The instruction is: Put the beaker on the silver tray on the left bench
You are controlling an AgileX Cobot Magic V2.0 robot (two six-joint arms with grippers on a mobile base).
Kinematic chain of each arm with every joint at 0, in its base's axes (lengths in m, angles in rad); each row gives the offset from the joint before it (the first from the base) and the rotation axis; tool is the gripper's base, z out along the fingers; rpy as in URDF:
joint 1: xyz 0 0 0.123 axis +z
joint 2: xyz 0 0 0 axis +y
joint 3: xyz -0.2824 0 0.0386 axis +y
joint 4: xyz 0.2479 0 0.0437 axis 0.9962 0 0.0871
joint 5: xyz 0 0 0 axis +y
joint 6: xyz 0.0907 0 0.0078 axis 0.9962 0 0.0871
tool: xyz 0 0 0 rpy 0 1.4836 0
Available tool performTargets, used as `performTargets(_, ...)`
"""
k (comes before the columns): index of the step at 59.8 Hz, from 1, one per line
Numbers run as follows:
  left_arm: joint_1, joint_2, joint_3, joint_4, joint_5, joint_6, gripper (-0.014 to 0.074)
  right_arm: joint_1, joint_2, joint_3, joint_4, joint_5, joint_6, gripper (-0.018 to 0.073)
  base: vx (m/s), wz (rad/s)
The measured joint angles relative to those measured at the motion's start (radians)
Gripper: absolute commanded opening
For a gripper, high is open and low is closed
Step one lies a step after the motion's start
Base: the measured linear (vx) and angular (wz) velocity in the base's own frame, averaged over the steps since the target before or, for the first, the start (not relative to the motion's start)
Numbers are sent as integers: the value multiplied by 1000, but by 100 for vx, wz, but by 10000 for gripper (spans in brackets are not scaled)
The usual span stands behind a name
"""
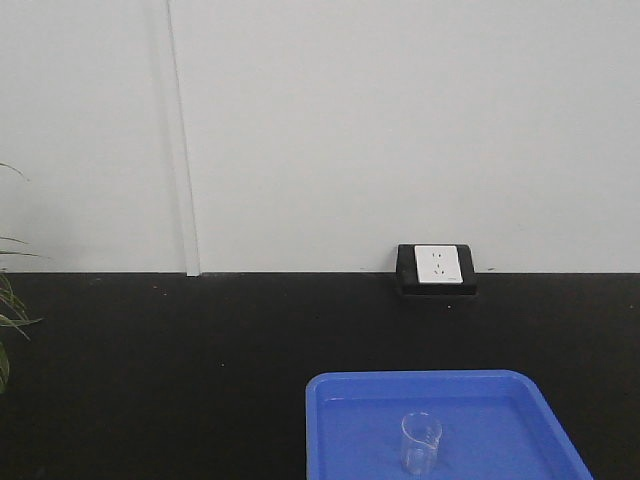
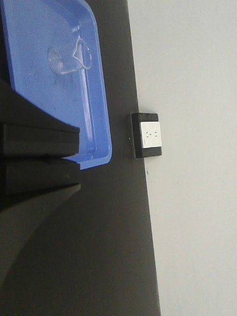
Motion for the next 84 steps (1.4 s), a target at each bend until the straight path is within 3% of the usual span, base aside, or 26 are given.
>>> performTargets(64,0,0,0,0,0,0,1,0,0,0,0,-2,0,-14,0,0)
performTargets(84,0,0,0,0,0,0,1,0,0,-3,-1,-185,1,-12,0,0)
